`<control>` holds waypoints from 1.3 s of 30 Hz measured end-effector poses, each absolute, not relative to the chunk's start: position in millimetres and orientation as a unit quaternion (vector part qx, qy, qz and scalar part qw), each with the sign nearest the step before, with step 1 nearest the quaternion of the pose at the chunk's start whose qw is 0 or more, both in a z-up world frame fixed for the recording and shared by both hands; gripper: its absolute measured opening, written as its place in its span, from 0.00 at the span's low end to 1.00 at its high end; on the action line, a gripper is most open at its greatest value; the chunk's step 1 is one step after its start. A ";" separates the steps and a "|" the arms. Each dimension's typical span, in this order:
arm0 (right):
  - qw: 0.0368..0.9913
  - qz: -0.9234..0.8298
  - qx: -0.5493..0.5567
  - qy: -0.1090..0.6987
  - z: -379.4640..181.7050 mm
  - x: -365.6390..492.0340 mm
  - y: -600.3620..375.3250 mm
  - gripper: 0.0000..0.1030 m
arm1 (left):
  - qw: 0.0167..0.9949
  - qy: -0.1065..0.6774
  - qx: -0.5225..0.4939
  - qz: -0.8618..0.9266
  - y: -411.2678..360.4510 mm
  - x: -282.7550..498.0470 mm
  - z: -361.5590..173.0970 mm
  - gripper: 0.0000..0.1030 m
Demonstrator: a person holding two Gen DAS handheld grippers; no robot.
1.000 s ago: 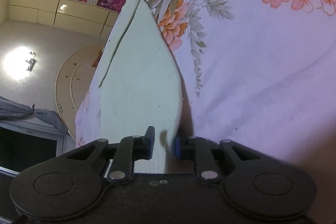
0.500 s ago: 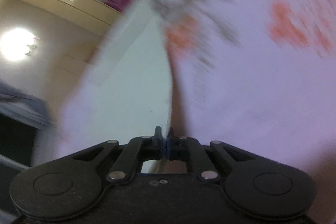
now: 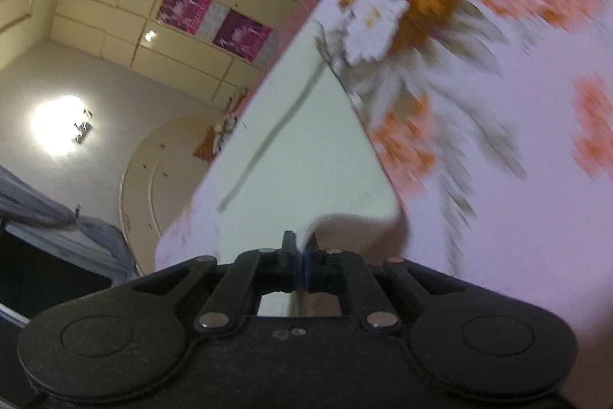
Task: Fold small clothes
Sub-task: 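Grasp the hem corners with both tools and lift them toward the collar, then lay the hem over the collar and open both tools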
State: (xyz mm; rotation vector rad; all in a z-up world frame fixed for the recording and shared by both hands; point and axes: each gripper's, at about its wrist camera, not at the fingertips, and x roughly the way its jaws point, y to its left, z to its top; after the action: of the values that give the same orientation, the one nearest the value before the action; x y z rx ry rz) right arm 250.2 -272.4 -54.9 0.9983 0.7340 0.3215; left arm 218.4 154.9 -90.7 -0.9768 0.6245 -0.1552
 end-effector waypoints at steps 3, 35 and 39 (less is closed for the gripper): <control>0.806 0.150 0.467 0.330 -38.0 280.9 -274.3 0.04 | 0.842 0.281 -0.456 -0.070 158.5 247.6 -67.4 0.03; 0.809 0.158 0.476 0.307 -84.5 590.5 -286.8 0.53 | 0.886 0.270 -0.375 -0.041 174.1 553.9 -96.3 0.58; 0.854 0.165 0.386 0.306 -65.9 589.1 -281.0 0.48 | 0.913 0.321 -0.247 -0.057 153.8 571.6 -83.9 0.50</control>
State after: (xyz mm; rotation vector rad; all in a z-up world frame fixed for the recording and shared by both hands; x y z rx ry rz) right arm 589.1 -281.0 -65.9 0.8120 0.6427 0.3479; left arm 571.6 153.8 -83.9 -0.5086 0.6607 -0.1170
